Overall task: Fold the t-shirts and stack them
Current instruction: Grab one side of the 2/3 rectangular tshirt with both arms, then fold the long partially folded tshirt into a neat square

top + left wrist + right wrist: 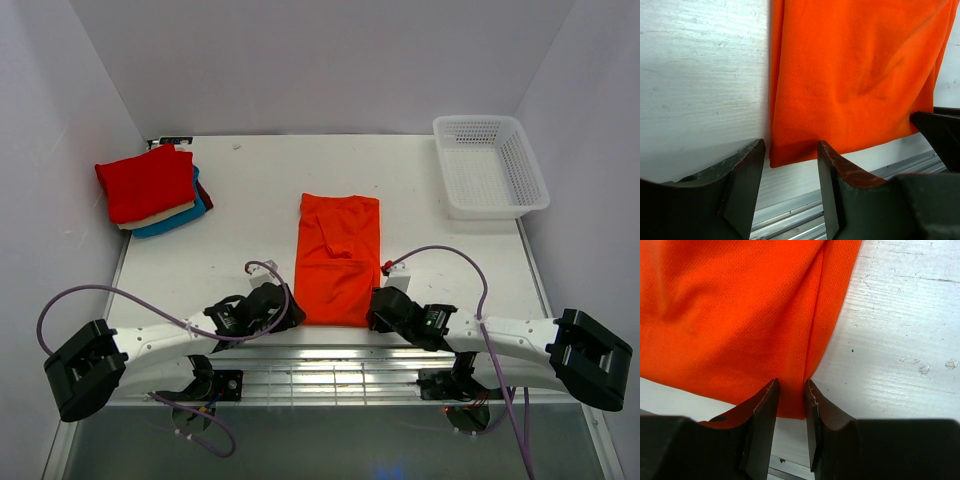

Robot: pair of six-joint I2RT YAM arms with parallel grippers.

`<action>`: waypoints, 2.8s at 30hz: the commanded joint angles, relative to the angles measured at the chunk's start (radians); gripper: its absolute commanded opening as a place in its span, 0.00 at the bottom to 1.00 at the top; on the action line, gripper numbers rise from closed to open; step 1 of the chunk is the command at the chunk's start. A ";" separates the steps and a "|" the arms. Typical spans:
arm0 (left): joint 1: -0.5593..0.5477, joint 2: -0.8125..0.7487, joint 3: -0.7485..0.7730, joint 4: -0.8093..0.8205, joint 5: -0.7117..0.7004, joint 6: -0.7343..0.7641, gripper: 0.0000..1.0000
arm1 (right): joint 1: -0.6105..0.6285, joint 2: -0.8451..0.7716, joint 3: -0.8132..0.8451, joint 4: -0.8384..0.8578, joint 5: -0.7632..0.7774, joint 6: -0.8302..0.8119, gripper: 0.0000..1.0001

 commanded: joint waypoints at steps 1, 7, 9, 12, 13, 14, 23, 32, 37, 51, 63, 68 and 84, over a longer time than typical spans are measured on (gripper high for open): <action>-0.009 -0.002 -0.021 -0.195 -0.026 -0.007 0.58 | 0.015 0.013 0.011 -0.078 0.016 0.031 0.33; -0.010 0.059 -0.024 -0.165 -0.024 -0.002 0.13 | 0.023 0.011 0.020 -0.116 0.024 0.051 0.16; -0.018 0.082 -0.023 -0.145 -0.021 0.001 0.00 | 0.030 0.014 0.028 -0.142 0.027 0.057 0.08; -0.078 0.095 -0.006 -0.152 -0.058 -0.014 0.00 | 0.072 0.014 0.043 -0.180 0.032 0.078 0.08; -0.108 0.093 0.000 -0.160 -0.067 -0.025 0.00 | 0.081 0.016 0.048 -0.193 0.038 0.092 0.08; -0.119 0.089 0.008 -0.171 -0.078 -0.034 0.00 | 0.092 0.017 0.062 -0.203 0.043 0.098 0.08; -0.181 -0.029 0.209 -0.374 -0.294 -0.039 0.00 | 0.133 0.019 0.223 -0.375 0.208 0.111 0.08; -0.181 -0.020 0.371 -0.337 -0.434 0.081 0.00 | 0.118 0.080 0.459 -0.438 0.374 -0.018 0.08; -0.181 -0.002 0.412 -0.286 -0.543 0.131 0.00 | 0.069 0.117 0.559 -0.438 0.415 -0.115 0.08; -0.023 0.125 0.343 0.248 -0.536 0.426 0.00 | -0.138 0.249 0.640 -0.265 0.351 -0.325 0.08; 0.169 0.359 0.440 0.444 -0.344 0.523 0.00 | -0.249 0.420 0.754 -0.162 0.314 -0.437 0.08; 0.195 0.415 0.485 0.524 -0.302 0.567 0.00 | -0.273 0.430 0.772 -0.129 0.340 -0.463 0.08; 0.408 0.840 0.832 0.708 -0.084 0.630 0.00 | -0.503 0.771 1.040 0.066 0.228 -0.632 0.08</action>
